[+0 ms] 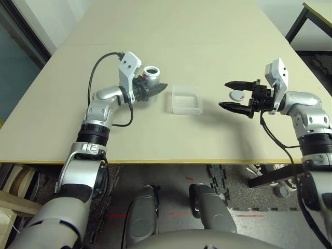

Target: Pour the medicine from the bottle into the box.

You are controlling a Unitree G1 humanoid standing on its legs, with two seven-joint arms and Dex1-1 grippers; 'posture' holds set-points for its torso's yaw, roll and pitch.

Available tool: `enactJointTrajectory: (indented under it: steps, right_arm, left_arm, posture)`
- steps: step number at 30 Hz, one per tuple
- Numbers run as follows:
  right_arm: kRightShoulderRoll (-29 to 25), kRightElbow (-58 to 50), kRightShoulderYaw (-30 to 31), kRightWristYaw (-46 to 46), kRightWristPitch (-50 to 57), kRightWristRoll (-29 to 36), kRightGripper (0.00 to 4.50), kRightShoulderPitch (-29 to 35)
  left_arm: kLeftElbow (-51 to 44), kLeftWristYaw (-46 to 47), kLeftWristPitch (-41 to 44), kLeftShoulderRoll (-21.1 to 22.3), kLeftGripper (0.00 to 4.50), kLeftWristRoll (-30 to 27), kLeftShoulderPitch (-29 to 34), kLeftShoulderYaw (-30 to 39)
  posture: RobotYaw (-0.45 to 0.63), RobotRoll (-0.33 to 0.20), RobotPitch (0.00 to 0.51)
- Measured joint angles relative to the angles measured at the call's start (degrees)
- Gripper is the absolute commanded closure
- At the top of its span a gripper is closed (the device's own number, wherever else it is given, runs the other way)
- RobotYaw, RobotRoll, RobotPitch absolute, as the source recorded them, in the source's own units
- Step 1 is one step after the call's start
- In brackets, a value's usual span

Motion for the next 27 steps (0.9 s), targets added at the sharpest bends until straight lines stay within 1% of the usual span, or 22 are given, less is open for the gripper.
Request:
enactJointTrajectory:
  steps: [9, 16, 21, 23, 25, 27]
  right_arm:
    - [0.35, 0.89, -0.01, -0.74, -0.32, 0.05, 0.0, 0.0]
    - [1.02, 1.81, -0.06, -1.06, -0.7, 0.16, 0.0, -0.06]
    - [1.14, 2.49, -0.09, -1.51, -1.14, 0.16, 0.0, -0.33]
    - [1.2, 2.83, -0.11, -1.66, -1.29, 0.15, 0.0, -0.33]
    - [1.28, 3.14, -0.11, -1.71, -1.59, 0.16, 0.0, -0.35]
    - [1.35, 3.41, -0.11, -1.75, -1.72, 0.15, 0.0, -0.36]
  left_arm:
    - [2.36, 0.78, -0.05, -0.63, 1.85, 1.33, -1.35, -0.35]
    - [7.16, 3.97, -4.65, -0.64, 1.85, 7.08, -5.19, -3.36]
    - [14.23, 10.8, -12.65, -0.41, 1.85, 16.47, -8.42, -9.09]
    - [17.29, 14.89, -16.23, -0.49, 1.85, 20.74, -10.22, -11.63]
    - [19.66, 20.8, -20.49, -0.31, 1.85, 26.77, -12.79, -15.51]
    - [21.39, 27.46, -25.78, 0.1, 1.85, 34.33, -16.01, -20.62]
  posture:
    - [-0.08, 0.0, 0.132]
    - [-0.08, 0.0, 0.131]
    - [-0.08, 0.0, 0.129]
    - [-0.08, 0.0, 0.13]
    - [-0.08, 0.0, 0.13]
    - [-0.08, 0.0, 0.131]
